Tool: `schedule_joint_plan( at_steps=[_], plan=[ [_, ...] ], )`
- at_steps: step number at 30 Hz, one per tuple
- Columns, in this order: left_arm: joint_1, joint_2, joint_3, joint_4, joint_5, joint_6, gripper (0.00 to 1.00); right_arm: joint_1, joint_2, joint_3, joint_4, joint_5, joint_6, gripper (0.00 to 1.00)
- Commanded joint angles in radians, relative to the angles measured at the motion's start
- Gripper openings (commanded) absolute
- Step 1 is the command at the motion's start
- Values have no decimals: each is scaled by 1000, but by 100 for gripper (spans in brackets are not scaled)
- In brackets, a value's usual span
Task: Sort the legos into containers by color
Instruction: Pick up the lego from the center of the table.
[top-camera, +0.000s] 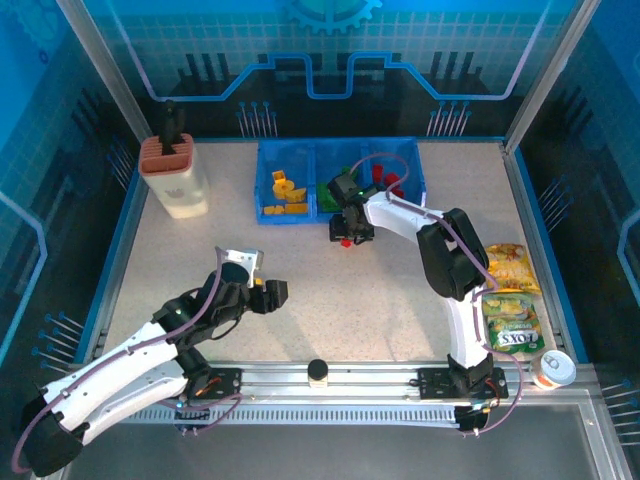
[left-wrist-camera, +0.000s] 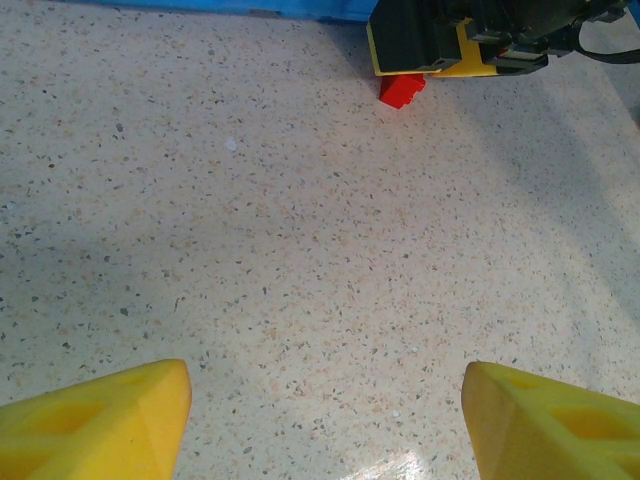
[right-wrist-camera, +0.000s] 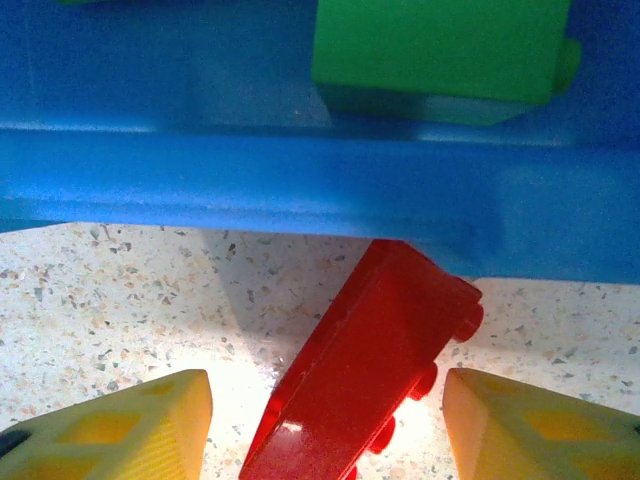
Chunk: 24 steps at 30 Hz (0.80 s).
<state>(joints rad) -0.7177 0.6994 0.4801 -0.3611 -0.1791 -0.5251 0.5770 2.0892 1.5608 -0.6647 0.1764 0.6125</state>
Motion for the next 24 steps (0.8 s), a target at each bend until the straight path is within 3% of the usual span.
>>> schedule_joint_plan(
  at_steps=[1,15,24],
  plan=[
    [-6,-5,-1,-16,-5,14,73,12,24,23,-24,15,14,58],
    [-7,19,2,10,-2,14,73,33,-39,-70,-14,46,16,23],
    [-9,29,-4,24,-3,14,72,36,-284,-317,59,70,49,17]
  ],
)
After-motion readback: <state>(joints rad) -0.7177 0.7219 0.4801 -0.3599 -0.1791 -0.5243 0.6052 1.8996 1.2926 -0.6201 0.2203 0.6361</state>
